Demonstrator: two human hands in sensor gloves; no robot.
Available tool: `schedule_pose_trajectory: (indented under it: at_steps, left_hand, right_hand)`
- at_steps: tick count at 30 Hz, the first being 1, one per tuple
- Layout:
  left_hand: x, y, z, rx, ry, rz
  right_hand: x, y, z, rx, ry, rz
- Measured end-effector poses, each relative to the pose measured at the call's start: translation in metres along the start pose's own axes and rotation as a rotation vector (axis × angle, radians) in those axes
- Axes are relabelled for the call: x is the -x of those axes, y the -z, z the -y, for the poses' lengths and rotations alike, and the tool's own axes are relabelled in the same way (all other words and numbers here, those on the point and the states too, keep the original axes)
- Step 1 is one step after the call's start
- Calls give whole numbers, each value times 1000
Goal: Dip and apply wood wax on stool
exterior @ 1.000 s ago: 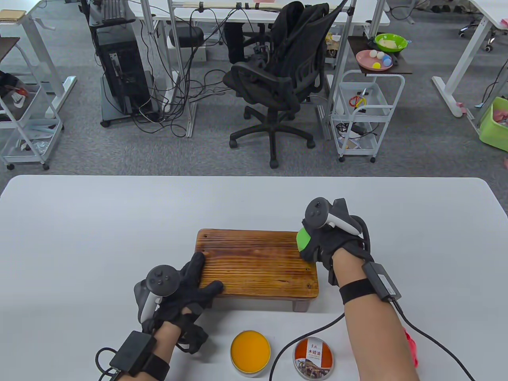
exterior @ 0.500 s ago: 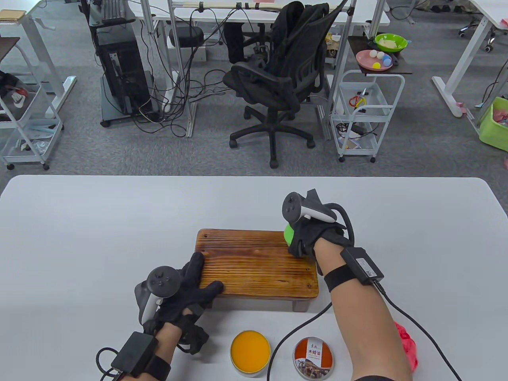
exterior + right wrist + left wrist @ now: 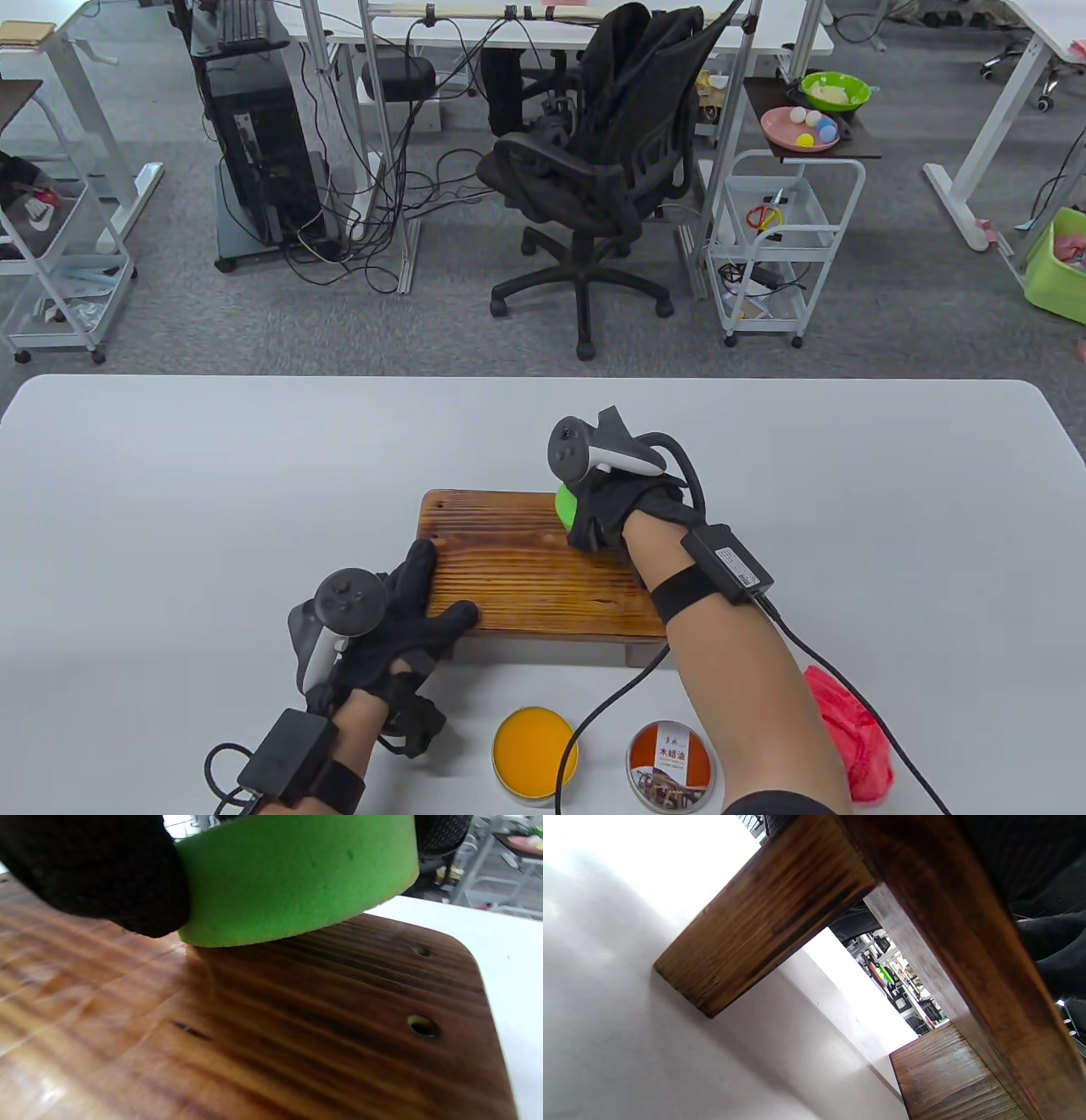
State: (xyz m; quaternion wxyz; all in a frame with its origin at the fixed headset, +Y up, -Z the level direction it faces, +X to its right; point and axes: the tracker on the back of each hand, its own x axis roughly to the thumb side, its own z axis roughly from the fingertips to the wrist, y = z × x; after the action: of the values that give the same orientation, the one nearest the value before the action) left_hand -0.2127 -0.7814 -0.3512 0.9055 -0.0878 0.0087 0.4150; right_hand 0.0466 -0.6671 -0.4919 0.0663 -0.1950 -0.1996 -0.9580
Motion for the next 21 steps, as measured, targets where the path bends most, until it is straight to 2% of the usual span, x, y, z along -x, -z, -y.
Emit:
schedule_pose_trajectory:
  at_steps: [4, 6, 10, 14, 18, 21]
  left_hand:
    - [0, 0, 0, 1, -1, 0]
    - [0, 0, 1, 2, -4, 0]
    - [0, 0, 1, 2, -3, 1]
    - [0, 0, 1, 4, -7, 0]
    - [0, 0, 1, 2, -5, 2]
    - [0, 0, 1, 1, -4, 3]
  right_hand:
    - [12, 3, 6, -44, 28, -40]
    - [10, 9, 8, -29, 45, -55]
    - [-14, 15, 4, 20, 46, 16]
    - [-9, 8, 11, -34, 58, 39]
    - [-6, 20, 11, -4, 86, -25]
    - [-25, 25, 5, 51, 112, 37]
